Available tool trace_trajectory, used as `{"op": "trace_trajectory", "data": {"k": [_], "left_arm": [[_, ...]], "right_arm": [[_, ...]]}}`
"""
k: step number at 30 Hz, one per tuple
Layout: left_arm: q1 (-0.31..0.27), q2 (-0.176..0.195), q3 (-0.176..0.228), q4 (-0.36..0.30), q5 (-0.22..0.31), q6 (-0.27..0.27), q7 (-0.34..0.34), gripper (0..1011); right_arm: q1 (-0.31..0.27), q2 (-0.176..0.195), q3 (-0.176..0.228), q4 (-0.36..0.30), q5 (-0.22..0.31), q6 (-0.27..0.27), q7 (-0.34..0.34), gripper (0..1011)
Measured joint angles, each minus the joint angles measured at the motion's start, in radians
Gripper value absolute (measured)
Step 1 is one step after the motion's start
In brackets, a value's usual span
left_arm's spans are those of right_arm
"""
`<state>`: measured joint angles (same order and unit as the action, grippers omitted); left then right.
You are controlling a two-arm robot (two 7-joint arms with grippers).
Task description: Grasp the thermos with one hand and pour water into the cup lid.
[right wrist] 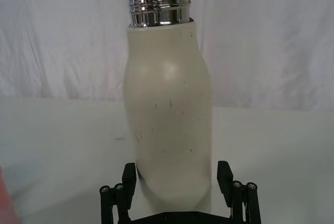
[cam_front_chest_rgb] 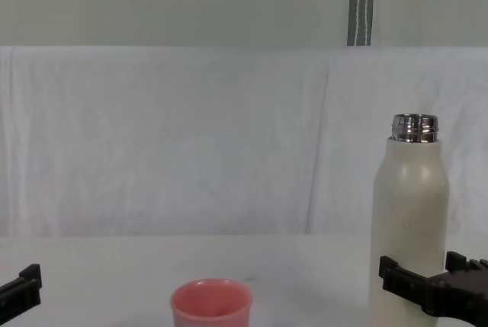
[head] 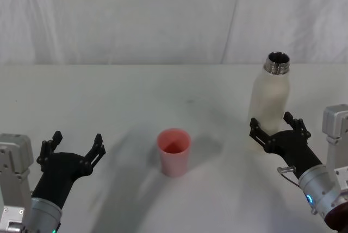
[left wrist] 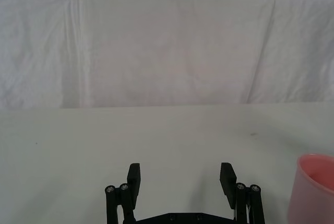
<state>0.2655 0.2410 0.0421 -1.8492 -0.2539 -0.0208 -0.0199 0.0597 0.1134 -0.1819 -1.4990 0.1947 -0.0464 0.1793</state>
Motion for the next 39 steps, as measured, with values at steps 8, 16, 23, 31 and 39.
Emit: {"op": "trace_trajectory", "data": {"k": [8,16,23,31,39], "left_arm": [[0.0,0.0,0.0,0.0,0.0,0.0,0.0,1001],[0.0,0.0,0.0,0.0,0.0,0.0,0.0,1001],[0.0,0.0,0.0,0.0,0.0,0.0,0.0,1001],[0.0,0.0,0.0,0.0,0.0,0.0,0.0,1001],[0.0,0.0,0.0,0.0,0.0,0.0,0.0,1001]], "right_arm": [[0.017,-0.005,-0.006,0.016,-0.001,-0.002,0.0,1001],[0.037,-0.011,-0.011,0.037,-0.003,-0.003,0.0,1001],[0.05,-0.016,-0.016,0.053,-0.005,-0.004,0.0,1001],[0.056,-0.019,-0.019,0.06,-0.009,-0.004,-0.003,1001],[0.061,-0.023,-0.021,0.066,-0.011,0.001,-0.008,1001]]}}
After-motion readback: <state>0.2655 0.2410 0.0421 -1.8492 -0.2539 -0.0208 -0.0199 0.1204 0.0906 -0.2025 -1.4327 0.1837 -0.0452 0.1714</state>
